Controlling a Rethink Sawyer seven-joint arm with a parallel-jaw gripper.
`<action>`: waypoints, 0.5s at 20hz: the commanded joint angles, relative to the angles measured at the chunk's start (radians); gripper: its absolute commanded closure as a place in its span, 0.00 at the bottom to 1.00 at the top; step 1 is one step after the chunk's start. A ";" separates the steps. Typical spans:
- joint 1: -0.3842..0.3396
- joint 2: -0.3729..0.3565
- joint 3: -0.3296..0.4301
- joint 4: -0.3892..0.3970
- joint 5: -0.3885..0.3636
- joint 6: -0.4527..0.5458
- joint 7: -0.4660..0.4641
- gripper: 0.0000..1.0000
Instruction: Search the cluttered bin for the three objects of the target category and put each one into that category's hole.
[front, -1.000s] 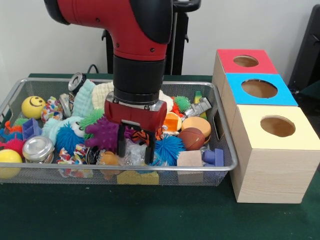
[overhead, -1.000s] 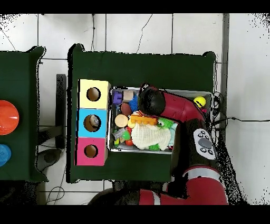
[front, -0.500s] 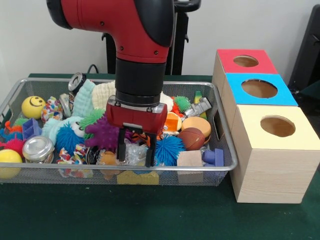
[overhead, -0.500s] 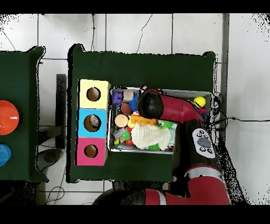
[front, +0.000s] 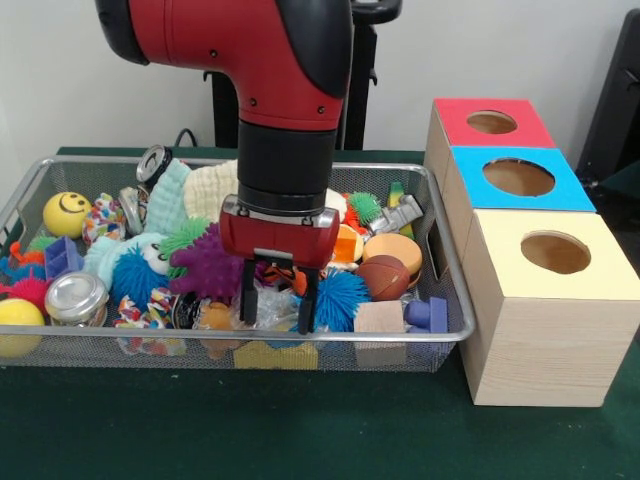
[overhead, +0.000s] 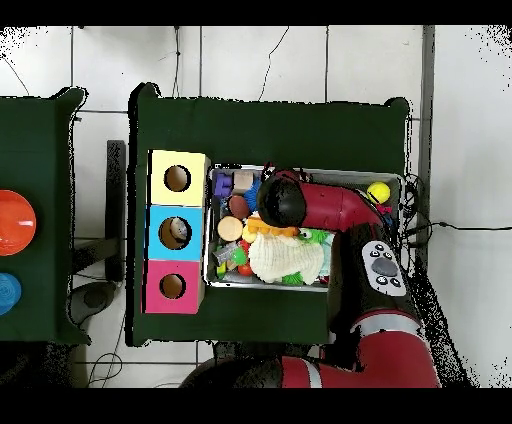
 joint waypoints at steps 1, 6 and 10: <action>-0.027 0.009 0.101 0.032 -0.072 0.013 -0.028 0.00; -0.035 0.015 0.112 0.028 -0.086 0.011 -0.025 0.00; -0.039 0.018 0.119 0.025 -0.094 0.015 -0.023 0.00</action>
